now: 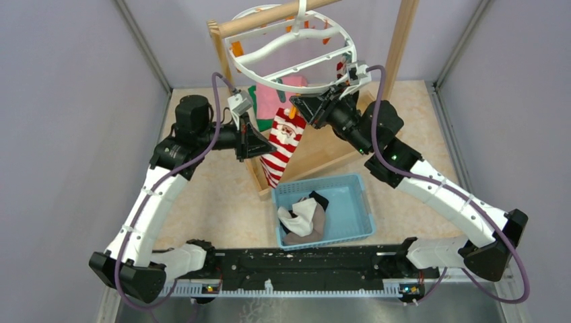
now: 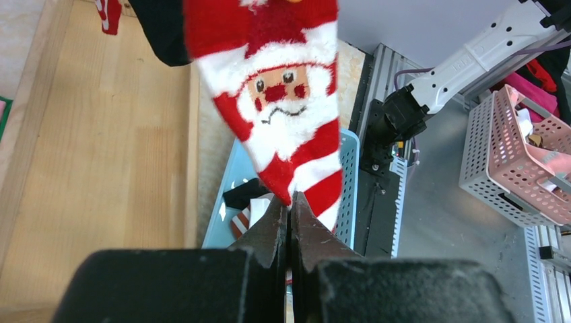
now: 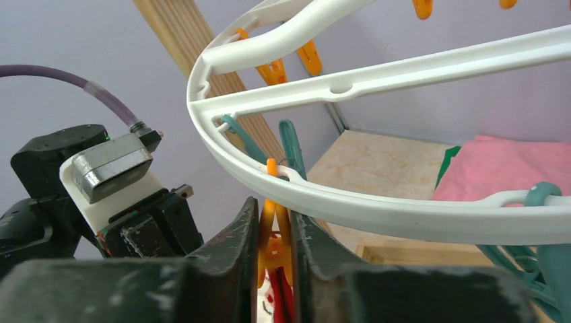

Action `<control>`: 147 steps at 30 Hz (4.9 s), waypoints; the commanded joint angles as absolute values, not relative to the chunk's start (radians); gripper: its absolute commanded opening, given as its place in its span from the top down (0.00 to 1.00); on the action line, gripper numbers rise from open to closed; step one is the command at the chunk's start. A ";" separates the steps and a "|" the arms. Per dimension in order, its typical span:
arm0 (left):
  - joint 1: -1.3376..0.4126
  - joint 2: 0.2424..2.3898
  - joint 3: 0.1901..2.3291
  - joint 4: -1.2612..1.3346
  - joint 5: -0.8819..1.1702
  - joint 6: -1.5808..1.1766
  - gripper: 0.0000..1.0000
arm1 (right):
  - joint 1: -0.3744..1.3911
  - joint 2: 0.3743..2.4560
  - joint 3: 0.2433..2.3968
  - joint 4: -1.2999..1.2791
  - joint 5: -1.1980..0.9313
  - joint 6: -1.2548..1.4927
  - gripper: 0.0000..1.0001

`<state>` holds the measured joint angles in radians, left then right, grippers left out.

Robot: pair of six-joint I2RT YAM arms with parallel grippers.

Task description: Remove the socks clipped to the hanger

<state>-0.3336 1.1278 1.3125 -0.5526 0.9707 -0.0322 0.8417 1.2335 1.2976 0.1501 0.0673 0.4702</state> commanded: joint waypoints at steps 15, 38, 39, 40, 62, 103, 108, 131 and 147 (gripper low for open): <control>-0.400 1.144 1.142 -0.558 1.090 0.113 1.00 | 0.838 1.247 1.331 0.163 0.086 0.472 1.00; -0.650 1.190 1.181 -0.755 0.765 0.404 0.01 | 0.820 0.958 1.108 -0.258 0.322 0.510 0.15; -0.644 1.180 1.187 -0.760 0.766 0.404 0.01 | 0.807 0.940 1.088 -0.273 0.334 0.509 0.15; -0.636 1.172 1.199 -0.766 0.771 0.397 0.01 | 0.785 0.928 1.071 -0.281 0.341 0.500 0.14; -0.570 1.083 1.352 -0.916 0.779 0.407 0.01 | 0.466 1.189 1.060 0.177 0.002 0.282 1.00; -0.292 1.174 1.433 -0.696 1.158 0.103 0.01 | 0.805 1.105 1.053 0.226 -0.406 0.689 1.00; -0.287 1.184 1.422 -0.643 1.203 0.064 0.01 | 0.816 1.097 1.051 0.242 -0.396 0.702 1.00; -0.287 1.149 1.296 -0.465 1.211 -0.088 1.00 | 0.841 1.025 1.122 0.003 -0.067 0.553 0.32; -0.287 1.126 1.274 -0.440 1.206 -0.124 1.00 | 0.790 1.201 1.382 -0.009 0.049 0.365 0.34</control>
